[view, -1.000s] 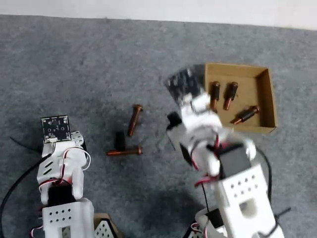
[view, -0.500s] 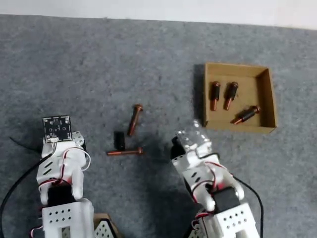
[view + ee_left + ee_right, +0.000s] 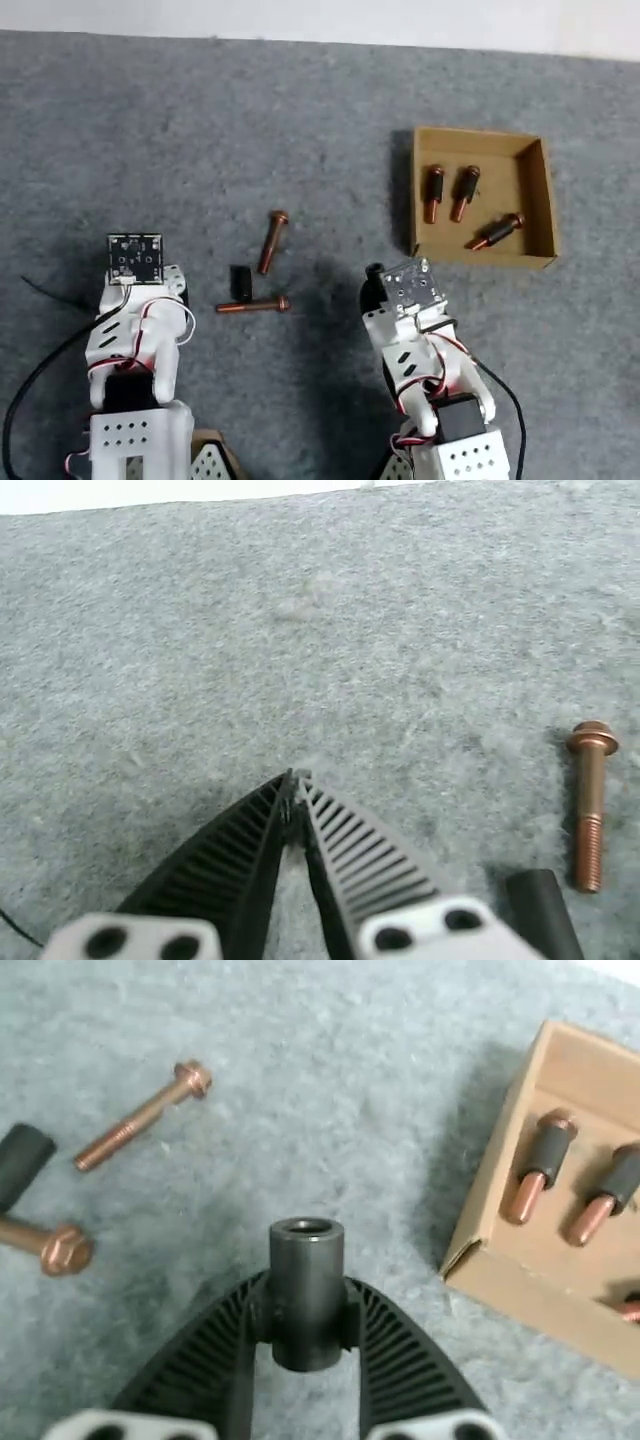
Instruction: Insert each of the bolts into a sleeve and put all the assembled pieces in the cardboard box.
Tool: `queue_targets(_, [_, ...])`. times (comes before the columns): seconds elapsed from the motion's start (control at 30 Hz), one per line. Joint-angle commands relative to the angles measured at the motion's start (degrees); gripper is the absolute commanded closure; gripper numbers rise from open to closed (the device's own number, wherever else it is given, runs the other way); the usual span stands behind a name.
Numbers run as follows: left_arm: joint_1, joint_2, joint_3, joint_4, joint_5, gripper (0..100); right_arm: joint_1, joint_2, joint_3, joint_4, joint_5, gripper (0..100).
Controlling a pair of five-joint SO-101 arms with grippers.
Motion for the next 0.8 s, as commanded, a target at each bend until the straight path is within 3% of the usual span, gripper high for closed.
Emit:
queue_targets(0.0, [0.8,-0.7,0.2,-1.2,-0.4,99,0.5,-1.0,2.1,-4.7,-0.3,99.4])
queue_targets(0.17, [0.8,-0.7,0.9,-1.4,-3.3,99,1.0,-1.0,2.5,-5.4,-0.3,99.4])
queue_targets(0.37, [0.8,-0.7,1.0,-1.4,-3.3,99,7.2,-1.0,2.6,-7.8,-0.5,99.4])
queue_targets(0.77, [0.8,-0.7,1.1,-2.5,-3.3,99,7.3,-1.0,4.1,-8.4,-0.5,99.4])
